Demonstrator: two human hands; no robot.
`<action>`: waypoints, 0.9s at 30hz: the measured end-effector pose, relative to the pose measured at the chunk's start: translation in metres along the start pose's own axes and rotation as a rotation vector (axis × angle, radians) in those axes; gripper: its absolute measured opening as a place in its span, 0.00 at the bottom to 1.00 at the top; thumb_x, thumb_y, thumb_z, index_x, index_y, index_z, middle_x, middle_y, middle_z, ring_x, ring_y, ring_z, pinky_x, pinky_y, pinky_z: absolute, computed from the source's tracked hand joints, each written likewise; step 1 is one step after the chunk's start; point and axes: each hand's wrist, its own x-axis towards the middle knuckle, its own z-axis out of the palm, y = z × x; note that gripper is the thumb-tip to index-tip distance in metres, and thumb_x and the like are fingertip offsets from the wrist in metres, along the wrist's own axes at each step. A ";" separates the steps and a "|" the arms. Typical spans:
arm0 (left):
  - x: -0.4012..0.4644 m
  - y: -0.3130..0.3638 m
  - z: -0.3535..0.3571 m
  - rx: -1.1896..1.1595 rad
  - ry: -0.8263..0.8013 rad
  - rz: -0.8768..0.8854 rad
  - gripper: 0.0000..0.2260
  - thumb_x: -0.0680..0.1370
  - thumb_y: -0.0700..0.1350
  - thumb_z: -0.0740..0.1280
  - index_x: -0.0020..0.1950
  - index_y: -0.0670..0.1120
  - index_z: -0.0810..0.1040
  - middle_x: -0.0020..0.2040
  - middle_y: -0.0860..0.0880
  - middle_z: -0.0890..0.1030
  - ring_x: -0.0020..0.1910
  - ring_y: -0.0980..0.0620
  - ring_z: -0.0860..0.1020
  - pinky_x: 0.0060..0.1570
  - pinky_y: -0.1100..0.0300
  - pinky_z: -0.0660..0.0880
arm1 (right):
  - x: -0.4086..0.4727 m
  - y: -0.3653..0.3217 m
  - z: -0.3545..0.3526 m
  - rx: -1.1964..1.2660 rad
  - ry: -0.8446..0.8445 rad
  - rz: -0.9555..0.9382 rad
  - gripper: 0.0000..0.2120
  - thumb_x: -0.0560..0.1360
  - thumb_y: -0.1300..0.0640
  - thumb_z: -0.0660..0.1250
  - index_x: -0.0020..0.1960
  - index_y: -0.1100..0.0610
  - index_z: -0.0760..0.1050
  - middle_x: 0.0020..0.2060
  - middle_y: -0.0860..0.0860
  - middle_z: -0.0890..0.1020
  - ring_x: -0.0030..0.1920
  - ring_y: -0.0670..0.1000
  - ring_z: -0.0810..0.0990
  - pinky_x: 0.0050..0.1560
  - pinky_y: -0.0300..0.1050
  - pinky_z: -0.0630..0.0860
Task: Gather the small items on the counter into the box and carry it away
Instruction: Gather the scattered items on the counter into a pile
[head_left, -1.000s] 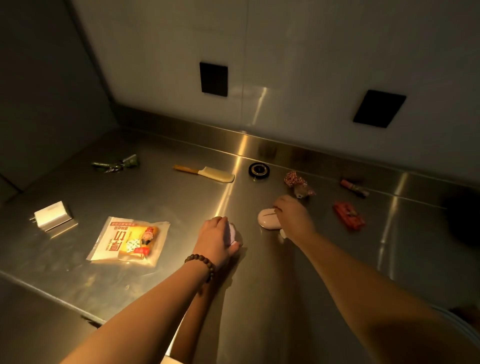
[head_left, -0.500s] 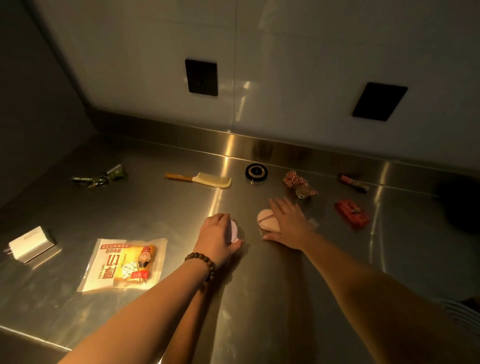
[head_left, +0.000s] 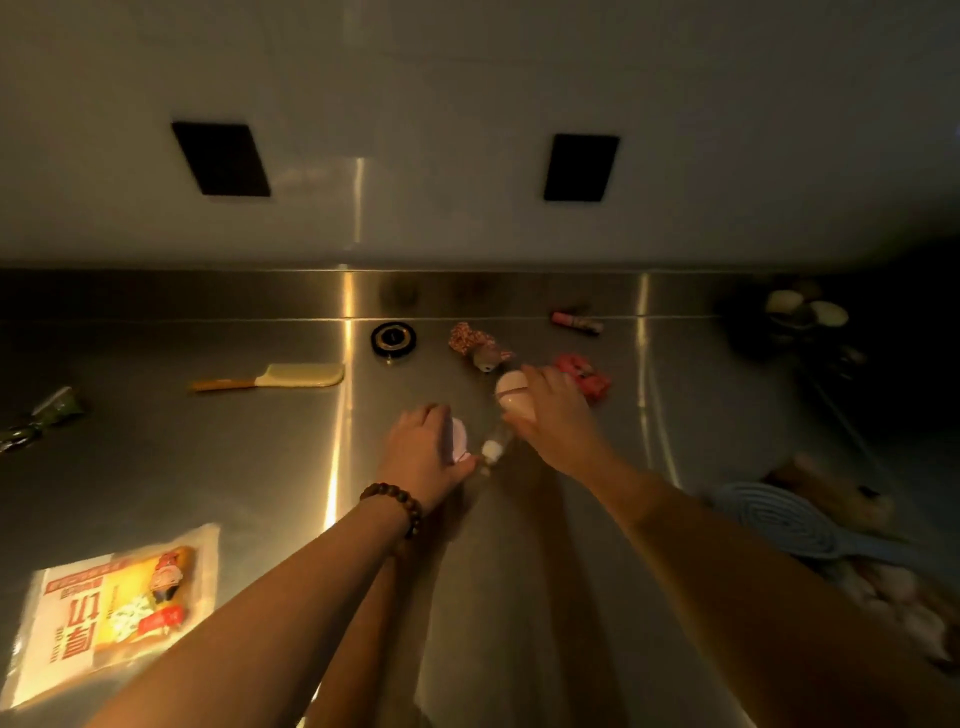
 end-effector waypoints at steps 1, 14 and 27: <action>0.004 0.018 0.006 -0.004 -0.006 0.035 0.32 0.68 0.60 0.70 0.67 0.46 0.68 0.63 0.47 0.71 0.61 0.47 0.68 0.61 0.54 0.67 | -0.007 0.017 -0.015 0.004 0.044 0.019 0.32 0.74 0.43 0.65 0.72 0.54 0.61 0.67 0.56 0.68 0.66 0.57 0.66 0.65 0.53 0.65; 0.015 0.206 0.124 -0.044 -0.276 0.274 0.34 0.70 0.59 0.70 0.69 0.43 0.66 0.67 0.45 0.70 0.64 0.46 0.67 0.63 0.57 0.62 | -0.077 0.218 -0.114 -0.149 -0.306 0.203 0.31 0.73 0.49 0.66 0.72 0.57 0.60 0.69 0.58 0.67 0.67 0.59 0.67 0.65 0.52 0.65; -0.001 0.213 0.165 -0.040 -0.305 0.199 0.33 0.73 0.56 0.65 0.74 0.46 0.57 0.73 0.46 0.61 0.70 0.47 0.60 0.69 0.54 0.57 | -0.069 0.207 -0.104 -0.381 -0.601 0.079 0.34 0.73 0.48 0.67 0.74 0.54 0.58 0.70 0.56 0.67 0.68 0.58 0.67 0.68 0.57 0.65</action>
